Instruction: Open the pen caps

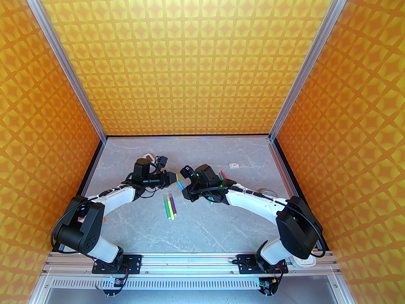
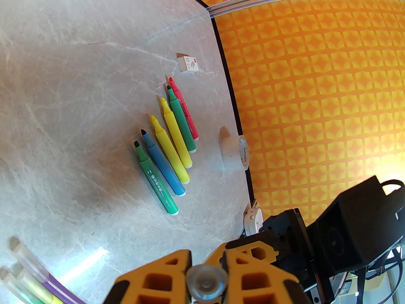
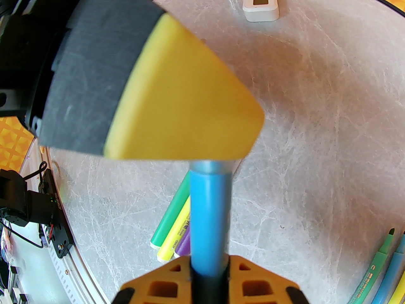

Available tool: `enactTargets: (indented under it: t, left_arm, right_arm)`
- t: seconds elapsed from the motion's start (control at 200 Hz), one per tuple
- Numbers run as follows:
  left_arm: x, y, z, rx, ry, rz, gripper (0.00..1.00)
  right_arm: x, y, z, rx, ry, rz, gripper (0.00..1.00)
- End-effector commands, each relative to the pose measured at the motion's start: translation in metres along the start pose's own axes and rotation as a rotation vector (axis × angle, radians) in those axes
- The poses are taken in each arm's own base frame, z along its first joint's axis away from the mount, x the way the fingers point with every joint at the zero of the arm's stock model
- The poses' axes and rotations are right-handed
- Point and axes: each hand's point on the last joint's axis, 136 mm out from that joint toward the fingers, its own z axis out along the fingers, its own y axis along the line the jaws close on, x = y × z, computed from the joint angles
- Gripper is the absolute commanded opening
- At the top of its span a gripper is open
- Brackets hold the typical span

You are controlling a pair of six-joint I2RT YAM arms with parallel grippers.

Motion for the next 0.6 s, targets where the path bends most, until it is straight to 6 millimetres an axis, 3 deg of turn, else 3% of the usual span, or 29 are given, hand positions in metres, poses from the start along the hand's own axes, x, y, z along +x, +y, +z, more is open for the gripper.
enactTargets:
  t: [0.0,0.595]
  left_arm:
    - [-0.048,0.006,-0.019,-0.052,-0.185,0.034,0.00]
    - [-0.067,0.010,-0.025,-0.120,-0.246,0.027,0.00]
  right_arm:
    - [0.066,0.001,-0.003,-0.024,0.220,0.039,0.00]
    - [0.095,-0.007,-0.008,0.005,0.329,0.043,0.00]
